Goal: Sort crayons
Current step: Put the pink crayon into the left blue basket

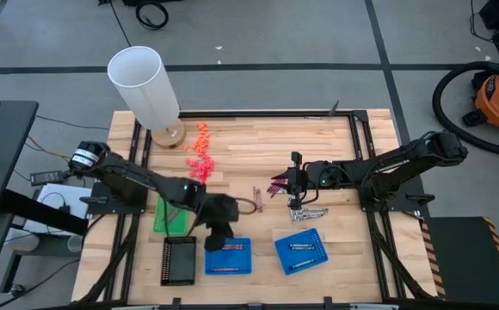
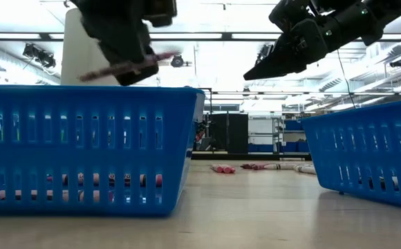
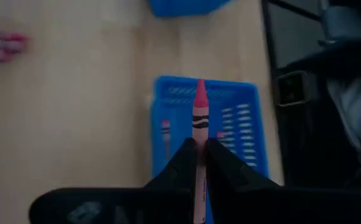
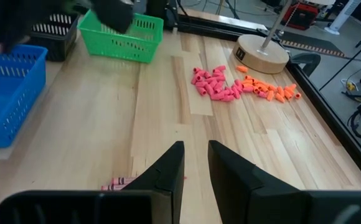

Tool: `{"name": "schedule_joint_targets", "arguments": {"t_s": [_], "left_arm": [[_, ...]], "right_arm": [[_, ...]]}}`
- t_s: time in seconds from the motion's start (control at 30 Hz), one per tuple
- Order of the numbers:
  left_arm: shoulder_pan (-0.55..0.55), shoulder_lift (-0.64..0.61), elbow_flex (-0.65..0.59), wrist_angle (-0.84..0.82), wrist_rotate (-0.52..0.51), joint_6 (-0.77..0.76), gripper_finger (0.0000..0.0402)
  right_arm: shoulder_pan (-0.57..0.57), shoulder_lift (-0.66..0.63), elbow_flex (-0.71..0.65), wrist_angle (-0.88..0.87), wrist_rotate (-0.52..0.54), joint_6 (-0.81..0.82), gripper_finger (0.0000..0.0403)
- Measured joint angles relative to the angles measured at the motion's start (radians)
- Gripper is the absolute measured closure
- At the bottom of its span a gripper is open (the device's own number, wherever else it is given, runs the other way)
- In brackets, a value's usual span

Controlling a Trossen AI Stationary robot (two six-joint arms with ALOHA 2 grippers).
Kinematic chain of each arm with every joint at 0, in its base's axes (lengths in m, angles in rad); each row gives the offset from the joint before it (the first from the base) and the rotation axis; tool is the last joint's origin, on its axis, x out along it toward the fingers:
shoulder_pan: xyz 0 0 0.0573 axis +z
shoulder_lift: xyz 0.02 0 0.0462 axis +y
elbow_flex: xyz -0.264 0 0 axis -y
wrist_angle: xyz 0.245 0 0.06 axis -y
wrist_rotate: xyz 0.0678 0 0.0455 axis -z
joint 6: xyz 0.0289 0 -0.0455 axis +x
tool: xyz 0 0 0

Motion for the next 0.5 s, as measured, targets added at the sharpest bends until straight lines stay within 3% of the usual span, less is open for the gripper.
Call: {"name": "schedule_joint_targets", "arguments": {"t_s": [0.23, 0.5], "left_arm": [[-0.085, 0.068, 0.000, 0.029, -0.004, -0.038, 0.0371], [-0.093, 0.156, -0.001, 0.024, -0.011, -0.077, 0.0332]], "right_arm": [[0.000, 0.000, 0.000, 0.013, -0.003, 0.001, 0.0320], [0.000, 0.000, 0.000, 0.014, -0.007, 0.001, 0.0320]]}}
